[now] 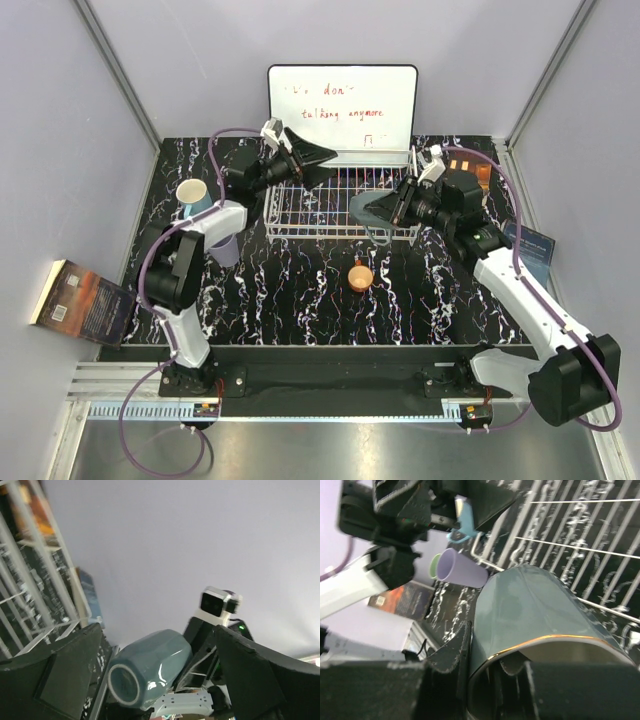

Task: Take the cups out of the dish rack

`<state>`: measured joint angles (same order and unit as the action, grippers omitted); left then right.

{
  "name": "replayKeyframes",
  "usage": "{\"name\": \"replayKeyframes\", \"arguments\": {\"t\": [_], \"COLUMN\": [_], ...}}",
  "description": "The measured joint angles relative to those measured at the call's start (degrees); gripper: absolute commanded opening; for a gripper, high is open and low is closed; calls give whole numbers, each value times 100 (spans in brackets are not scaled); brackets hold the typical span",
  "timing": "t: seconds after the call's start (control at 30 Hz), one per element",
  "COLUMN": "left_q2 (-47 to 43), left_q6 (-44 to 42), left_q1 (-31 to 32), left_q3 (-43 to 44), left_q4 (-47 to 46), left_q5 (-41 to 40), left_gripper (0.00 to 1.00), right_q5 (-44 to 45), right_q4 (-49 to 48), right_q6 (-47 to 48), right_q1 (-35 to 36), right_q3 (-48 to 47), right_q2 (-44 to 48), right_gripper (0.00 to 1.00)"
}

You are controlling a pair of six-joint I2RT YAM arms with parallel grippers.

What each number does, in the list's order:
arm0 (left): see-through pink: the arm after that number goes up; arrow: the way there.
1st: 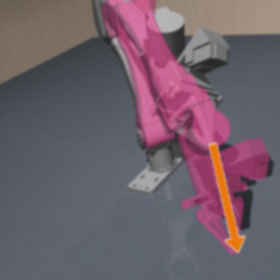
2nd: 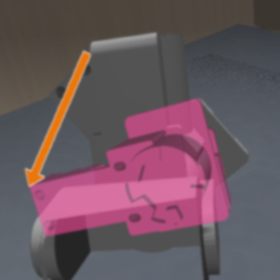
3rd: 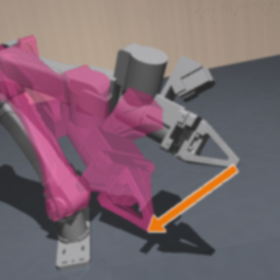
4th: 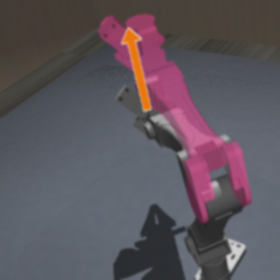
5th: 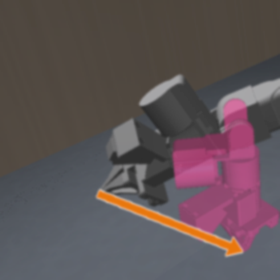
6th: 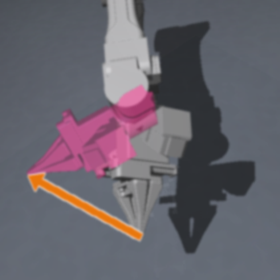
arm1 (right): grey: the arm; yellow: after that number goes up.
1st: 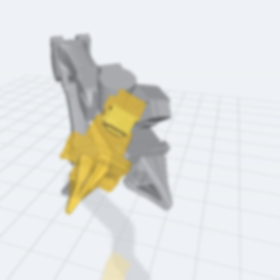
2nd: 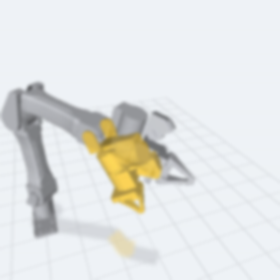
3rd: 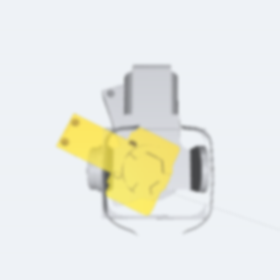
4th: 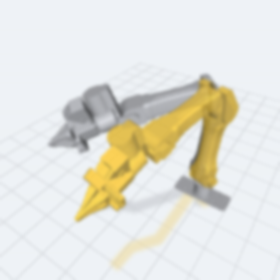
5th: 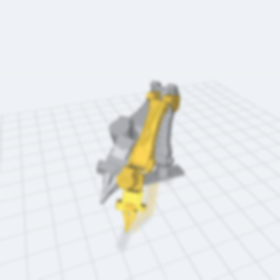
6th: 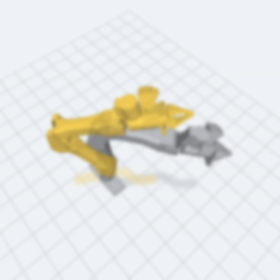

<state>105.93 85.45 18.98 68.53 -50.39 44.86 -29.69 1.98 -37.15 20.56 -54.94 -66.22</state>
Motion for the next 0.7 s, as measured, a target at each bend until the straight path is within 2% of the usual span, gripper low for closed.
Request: {"name": "replayKeyframes", "arguments": {"t": [0.1, 0.23, 0.37, 0.53, 0.7], "left_q2": [-264, -664, -1329, -2057, -2402], "left_q6": [-922, -2439, -3506, -4393, -4843], "left_q1": [28, 140, 278, 638, 977], "left_q3": [125, 859, 1084, 1086, 984], "left_q4": [1364, 3788, 5327, 6721, 7471], "left_q5": [-197, -796, -1624, -2970, -4094], "left_gripper": [99, 99, 99, 99, 99], "right_q5": [334, 1349, 2391, 3058, 3370], "right_q4": [691, 1950, 3036, 3978, 4690], "right_q6": [240, 669, 1001, 1064, 1038], "right_q1": [2, 0, 0, 2, 107], "right_q3": [-391, -1386, -2308, -2616, -2614], "right_q2": [-81, -468, -1045, -1440, -1539], "right_gripper": [0, 0, 0, 0, 0]}}
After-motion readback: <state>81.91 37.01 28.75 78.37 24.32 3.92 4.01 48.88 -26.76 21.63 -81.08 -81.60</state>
